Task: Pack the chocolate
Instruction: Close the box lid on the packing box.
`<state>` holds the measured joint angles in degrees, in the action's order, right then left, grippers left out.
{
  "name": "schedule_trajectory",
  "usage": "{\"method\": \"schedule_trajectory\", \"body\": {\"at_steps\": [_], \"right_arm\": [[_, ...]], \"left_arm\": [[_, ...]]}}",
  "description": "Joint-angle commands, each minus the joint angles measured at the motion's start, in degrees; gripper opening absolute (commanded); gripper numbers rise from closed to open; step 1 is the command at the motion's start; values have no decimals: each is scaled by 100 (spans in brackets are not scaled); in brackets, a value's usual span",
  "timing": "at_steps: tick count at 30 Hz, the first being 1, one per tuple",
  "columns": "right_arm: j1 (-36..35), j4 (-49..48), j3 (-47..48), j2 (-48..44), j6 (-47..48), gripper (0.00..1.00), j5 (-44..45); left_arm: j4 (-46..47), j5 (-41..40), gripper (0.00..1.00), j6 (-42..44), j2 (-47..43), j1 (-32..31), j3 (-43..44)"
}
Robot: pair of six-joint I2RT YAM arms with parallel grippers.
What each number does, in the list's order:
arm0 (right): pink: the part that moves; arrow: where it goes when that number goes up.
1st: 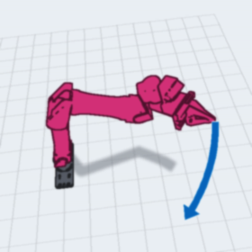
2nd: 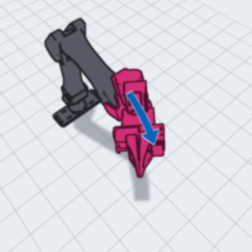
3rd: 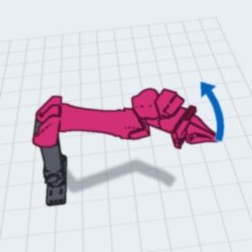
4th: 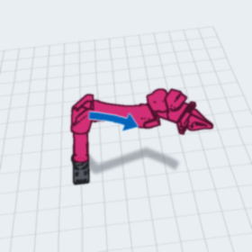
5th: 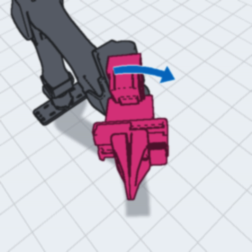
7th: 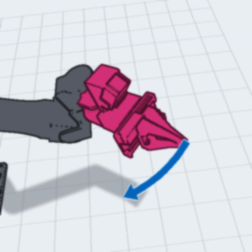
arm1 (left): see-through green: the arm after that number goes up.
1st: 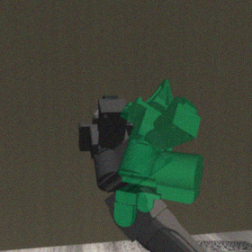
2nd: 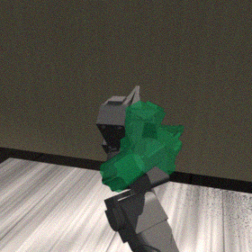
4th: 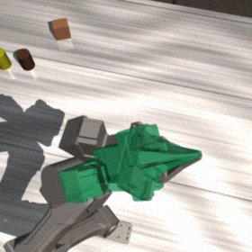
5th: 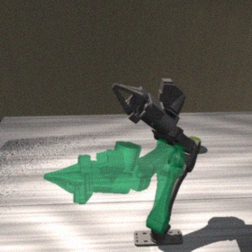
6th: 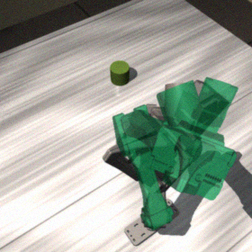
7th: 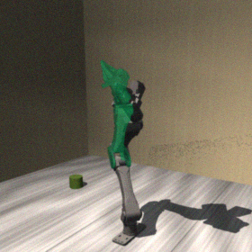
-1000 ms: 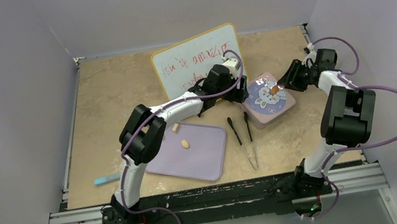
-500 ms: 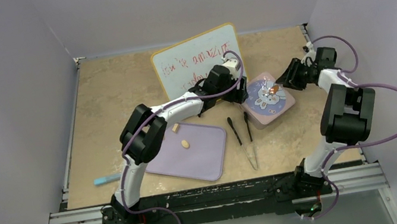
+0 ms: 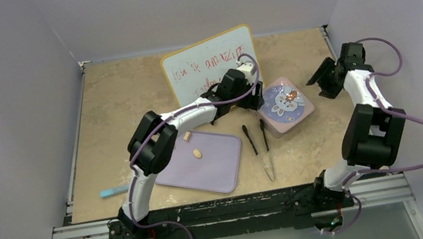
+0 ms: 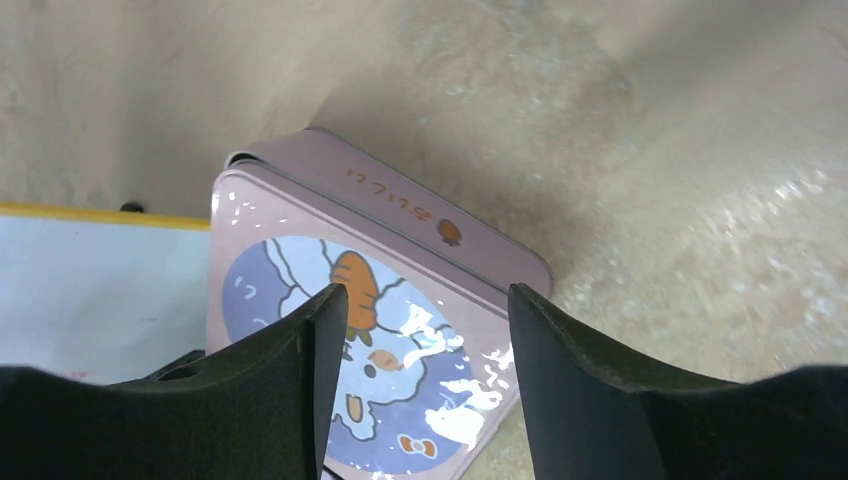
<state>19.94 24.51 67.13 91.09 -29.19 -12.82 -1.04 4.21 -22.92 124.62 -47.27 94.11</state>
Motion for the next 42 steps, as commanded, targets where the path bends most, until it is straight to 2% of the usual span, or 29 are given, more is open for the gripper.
{"method": "schedule_trajectory", "body": {"at_steps": [1,6,15,23,35,42], "right_arm": [[26,446,-233,-415,-485,63,872],[27,338,-530,-425,-483,64,836],[16,-38,-900,-476,-481,57,722],[7,-147,-1098,-518,-570,55,747],[-10,-426,-1451,-856,-717,43,209],[-19,-606,-1628,-934,-976,39,-103]], "left_arm": [[113,-61,69,154,-95,13,206],[120,-69,69,195,-108,15,213],[117,-159,69,294,-147,10,166],[113,-166,70,314,-132,18,196],[113,-120,70,213,-105,20,190],[116,-131,70,182,-113,18,133]]}}
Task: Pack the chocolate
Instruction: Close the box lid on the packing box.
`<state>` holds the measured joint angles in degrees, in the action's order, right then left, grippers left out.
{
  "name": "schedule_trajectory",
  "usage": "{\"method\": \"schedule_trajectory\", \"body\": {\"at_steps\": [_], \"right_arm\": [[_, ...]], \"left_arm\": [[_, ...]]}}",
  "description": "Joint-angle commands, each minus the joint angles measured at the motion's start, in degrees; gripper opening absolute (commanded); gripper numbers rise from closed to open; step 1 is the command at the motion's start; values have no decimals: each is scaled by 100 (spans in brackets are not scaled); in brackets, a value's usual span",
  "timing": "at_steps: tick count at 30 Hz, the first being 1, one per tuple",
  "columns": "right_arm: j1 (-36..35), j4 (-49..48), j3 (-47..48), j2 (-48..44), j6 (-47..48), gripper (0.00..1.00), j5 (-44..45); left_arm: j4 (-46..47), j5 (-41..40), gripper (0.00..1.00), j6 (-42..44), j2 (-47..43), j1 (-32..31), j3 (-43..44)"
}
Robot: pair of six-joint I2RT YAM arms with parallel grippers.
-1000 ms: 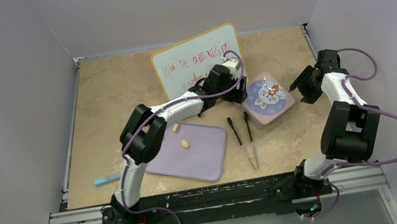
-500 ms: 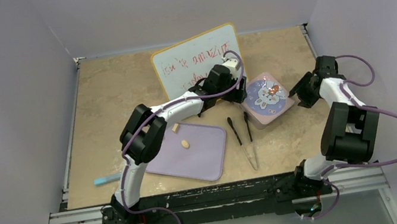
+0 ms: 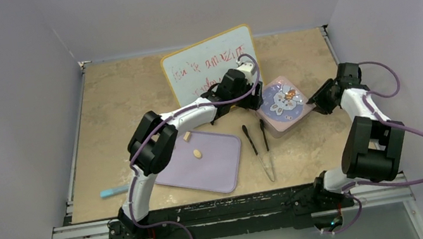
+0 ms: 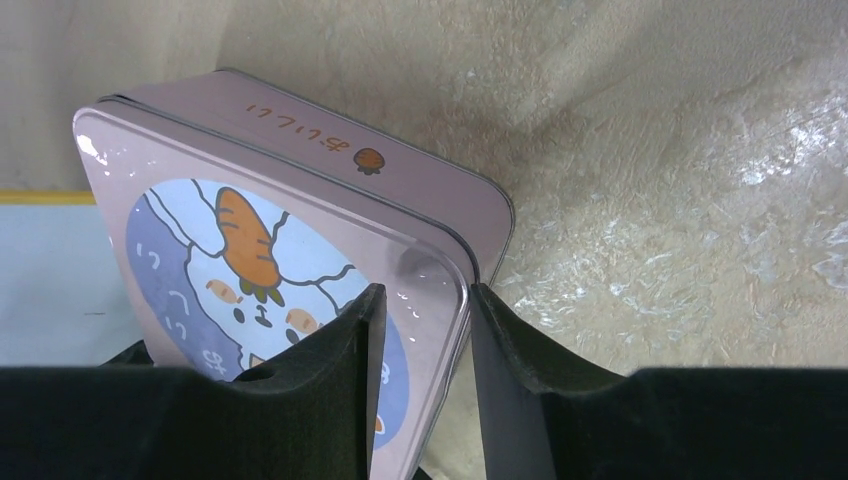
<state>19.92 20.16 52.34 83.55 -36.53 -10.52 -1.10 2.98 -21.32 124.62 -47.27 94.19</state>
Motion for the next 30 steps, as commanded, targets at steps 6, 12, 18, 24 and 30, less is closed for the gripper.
{"method": "schedule_trajectory", "body": {"at_steps": [6,12,18,24,30], "right_arm": [[-21,-172,-207,-126,-285,37,-241],[-22,-259,-239,-124,-350,36,-263],[-25,-393,-382,-9,-297,36,-180],[-32,-441,-451,144,-203,35,-145],[-29,-321,-243,198,9,37,-32]], "left_arm": [[126,-29,68,52,-122,24,64],[120,-160,64,102,-107,24,39],[-251,-459,62,18,120,40,267],[-431,-584,56,-44,362,60,329],[-530,-702,49,-84,472,120,344]]}}
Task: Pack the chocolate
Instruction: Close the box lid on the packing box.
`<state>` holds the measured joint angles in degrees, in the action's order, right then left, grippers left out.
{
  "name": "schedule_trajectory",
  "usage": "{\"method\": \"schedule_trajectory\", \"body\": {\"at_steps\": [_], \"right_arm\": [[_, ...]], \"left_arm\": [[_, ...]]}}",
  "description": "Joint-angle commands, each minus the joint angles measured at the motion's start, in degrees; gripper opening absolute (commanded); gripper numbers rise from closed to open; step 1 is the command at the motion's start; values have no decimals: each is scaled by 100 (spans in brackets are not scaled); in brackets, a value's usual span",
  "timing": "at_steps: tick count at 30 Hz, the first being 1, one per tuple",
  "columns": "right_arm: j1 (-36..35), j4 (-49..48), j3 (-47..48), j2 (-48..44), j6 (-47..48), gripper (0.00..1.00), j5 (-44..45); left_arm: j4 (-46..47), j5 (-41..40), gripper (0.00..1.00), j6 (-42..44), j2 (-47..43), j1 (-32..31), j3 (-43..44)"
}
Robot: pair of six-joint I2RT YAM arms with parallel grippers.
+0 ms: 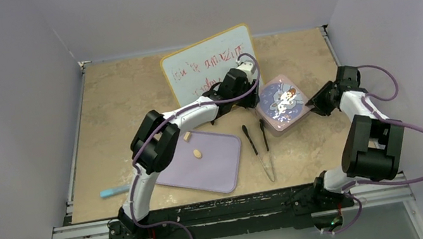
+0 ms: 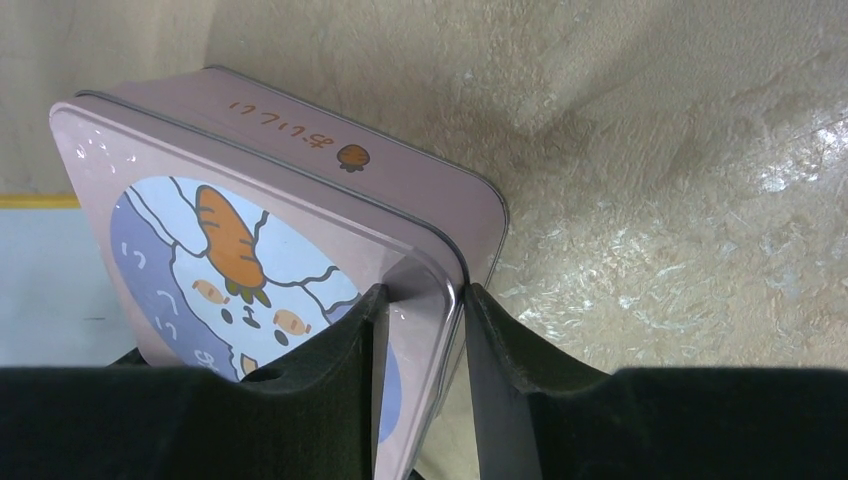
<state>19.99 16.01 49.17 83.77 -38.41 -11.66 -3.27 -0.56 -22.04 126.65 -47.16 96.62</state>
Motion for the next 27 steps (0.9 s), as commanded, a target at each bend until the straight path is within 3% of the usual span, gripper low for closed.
{"method": "schedule_trajectory", "body": {"at_steps": [1,15,22,27], "right_arm": [[-31,149,102,194,221,37,66],[-60,1136,1066,-177,695,48,454],[-396,1116,1608,-71,990,46,294],[-1056,1019,2202,358,1377,35,-97]], "left_arm": [[-337,-370,48,-33,263,113,103],[-280,-113,42,25,216,115,59],[-250,-19,41,67,186,119,80],[-193,29,41,95,163,117,64]]}}
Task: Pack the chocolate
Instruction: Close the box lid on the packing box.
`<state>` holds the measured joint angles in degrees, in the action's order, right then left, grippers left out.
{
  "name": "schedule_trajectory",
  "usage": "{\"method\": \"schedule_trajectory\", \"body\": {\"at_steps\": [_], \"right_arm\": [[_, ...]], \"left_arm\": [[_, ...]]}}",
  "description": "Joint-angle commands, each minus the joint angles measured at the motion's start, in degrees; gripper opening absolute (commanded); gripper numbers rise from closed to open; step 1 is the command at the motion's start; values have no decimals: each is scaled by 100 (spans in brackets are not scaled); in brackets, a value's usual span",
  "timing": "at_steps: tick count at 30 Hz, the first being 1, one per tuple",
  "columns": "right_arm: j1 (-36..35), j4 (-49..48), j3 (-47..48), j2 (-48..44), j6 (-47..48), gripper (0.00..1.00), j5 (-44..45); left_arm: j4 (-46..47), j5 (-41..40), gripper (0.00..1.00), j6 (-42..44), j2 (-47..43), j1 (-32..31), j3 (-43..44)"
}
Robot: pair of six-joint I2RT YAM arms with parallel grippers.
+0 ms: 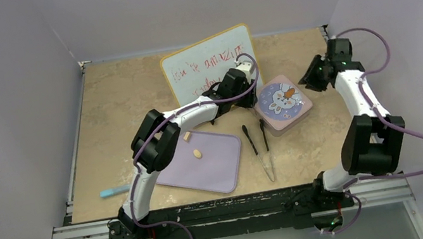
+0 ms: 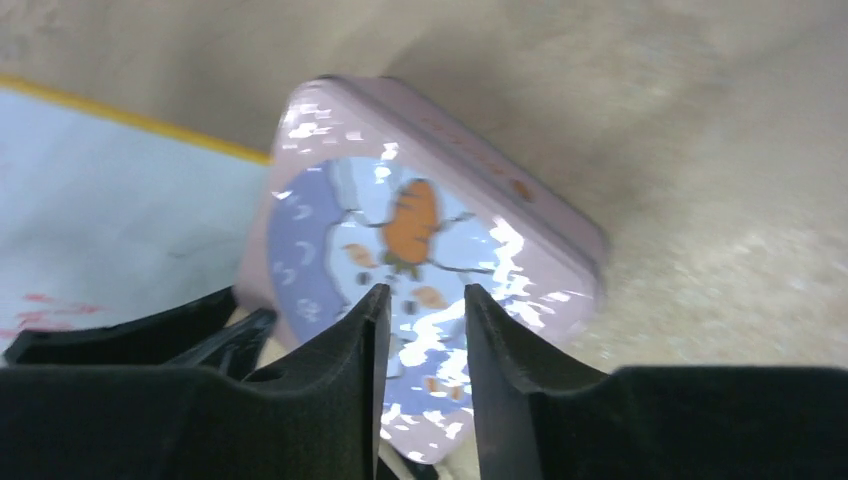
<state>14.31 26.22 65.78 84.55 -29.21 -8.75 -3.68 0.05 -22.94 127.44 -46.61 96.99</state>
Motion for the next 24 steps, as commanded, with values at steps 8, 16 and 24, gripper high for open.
{"method": "schedule_trajectory", "body": {"at_steps": [8,16,24], "right_arm": [[-807,-364,1058,1038,785,0,-552],[-859,163,922,1922,760,0,623],[-880,43,1188,1307,880,0,424]], "left_arm": [[-2,249,41,132,1,46,-61],[-10,277,41,150,-98,38,-114],[-5,370,41,149,-159,38,-106]]}}
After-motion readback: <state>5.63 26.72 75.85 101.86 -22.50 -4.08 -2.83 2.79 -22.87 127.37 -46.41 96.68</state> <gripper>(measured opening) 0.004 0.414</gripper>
